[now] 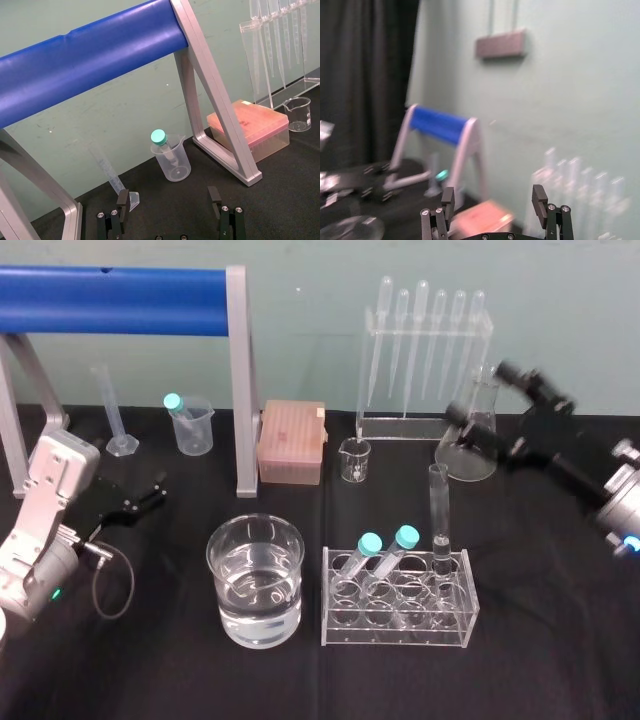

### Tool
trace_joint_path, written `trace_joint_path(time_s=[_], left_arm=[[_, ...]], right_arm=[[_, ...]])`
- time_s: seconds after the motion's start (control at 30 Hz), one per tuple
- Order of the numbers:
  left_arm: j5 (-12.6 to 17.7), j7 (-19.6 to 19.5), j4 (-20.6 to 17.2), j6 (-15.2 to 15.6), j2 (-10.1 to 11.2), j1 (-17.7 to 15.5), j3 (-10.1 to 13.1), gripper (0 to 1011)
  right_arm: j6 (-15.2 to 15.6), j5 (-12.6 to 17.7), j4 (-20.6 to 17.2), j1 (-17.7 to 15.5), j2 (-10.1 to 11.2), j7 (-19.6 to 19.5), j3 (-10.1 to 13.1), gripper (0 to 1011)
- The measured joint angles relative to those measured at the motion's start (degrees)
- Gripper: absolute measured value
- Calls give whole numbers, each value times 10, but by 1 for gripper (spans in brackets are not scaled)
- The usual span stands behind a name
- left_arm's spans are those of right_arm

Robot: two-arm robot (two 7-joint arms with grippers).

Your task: Hold the test tube with one hand and immerse one end into the beaker, then return it to the test tube rack.

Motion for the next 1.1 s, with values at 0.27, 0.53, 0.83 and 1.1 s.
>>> trace_joint_path(time_s=[0.27,0.53,0.83,1.1], left_arm=[[0,0,0,0,0,0,0,1000],[0,0,0,0,0,0,0,1000],[0,0,0,0,0,0,0,1000],[0,0,0,0,0,0,0,1000]], right_arm=[[67,-33,-6,-12,-8,-105,40,1000],[157,-41,69,-12,-37,-134,23,1000],[176,-41,94,-10,-49,-125,14,1000],[173,-40,91,-10,-47,-126,15,1000]])
